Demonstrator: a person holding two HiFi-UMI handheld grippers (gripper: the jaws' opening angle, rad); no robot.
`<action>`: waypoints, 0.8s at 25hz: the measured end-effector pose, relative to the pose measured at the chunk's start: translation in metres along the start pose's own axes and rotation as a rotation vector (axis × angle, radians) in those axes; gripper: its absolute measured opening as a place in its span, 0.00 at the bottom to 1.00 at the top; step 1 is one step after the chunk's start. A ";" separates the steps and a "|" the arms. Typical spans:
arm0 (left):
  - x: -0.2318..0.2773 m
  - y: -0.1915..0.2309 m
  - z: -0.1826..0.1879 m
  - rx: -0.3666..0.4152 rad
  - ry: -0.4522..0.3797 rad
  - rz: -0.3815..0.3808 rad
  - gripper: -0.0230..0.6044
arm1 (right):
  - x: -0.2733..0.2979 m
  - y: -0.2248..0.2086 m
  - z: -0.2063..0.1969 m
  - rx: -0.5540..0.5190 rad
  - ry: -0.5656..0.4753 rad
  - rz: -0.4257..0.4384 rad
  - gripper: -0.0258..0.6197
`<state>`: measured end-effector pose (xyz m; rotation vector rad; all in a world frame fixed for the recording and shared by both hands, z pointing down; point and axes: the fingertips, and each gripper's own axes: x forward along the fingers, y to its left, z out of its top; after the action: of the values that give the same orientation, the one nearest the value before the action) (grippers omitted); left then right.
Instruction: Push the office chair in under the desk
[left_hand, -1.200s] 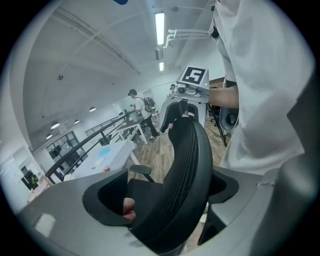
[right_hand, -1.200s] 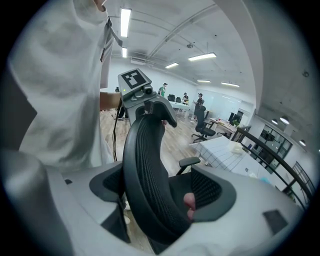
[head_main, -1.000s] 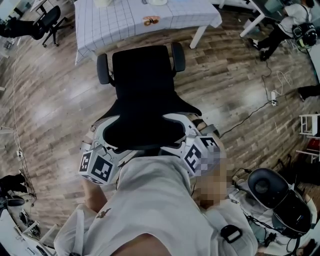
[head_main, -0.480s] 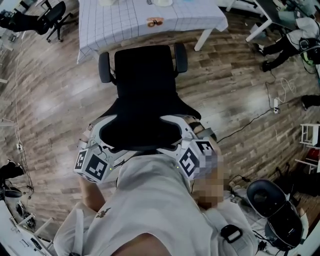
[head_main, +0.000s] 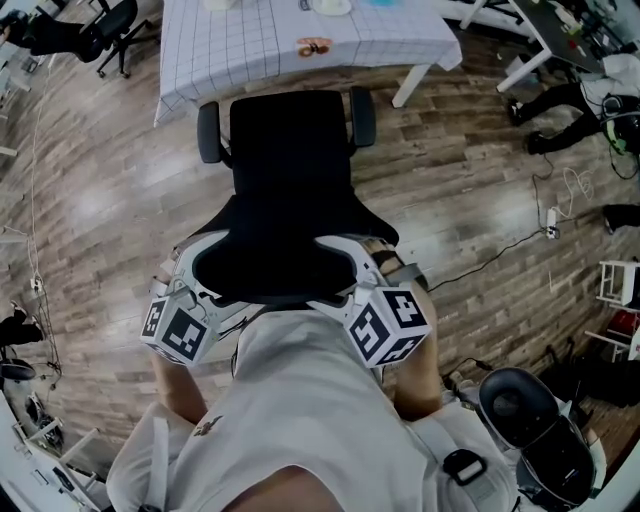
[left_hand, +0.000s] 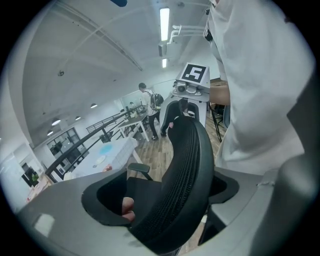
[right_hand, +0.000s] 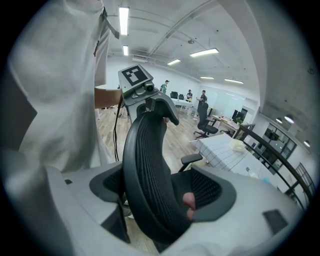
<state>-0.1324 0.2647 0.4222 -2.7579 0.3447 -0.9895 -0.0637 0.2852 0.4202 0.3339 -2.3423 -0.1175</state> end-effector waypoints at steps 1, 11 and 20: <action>0.000 0.002 0.000 -0.002 -0.007 0.002 0.76 | 0.000 -0.001 0.000 0.001 -0.002 0.002 0.64; 0.001 0.011 -0.004 0.001 -0.011 -0.017 0.76 | 0.007 -0.009 0.003 0.009 0.006 0.004 0.64; 0.001 0.019 -0.007 0.010 -0.001 -0.037 0.76 | 0.011 -0.015 0.004 0.018 0.021 0.010 0.63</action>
<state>-0.1391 0.2459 0.4234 -2.7650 0.2892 -0.9959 -0.0706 0.2675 0.4220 0.3305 -2.3254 -0.0878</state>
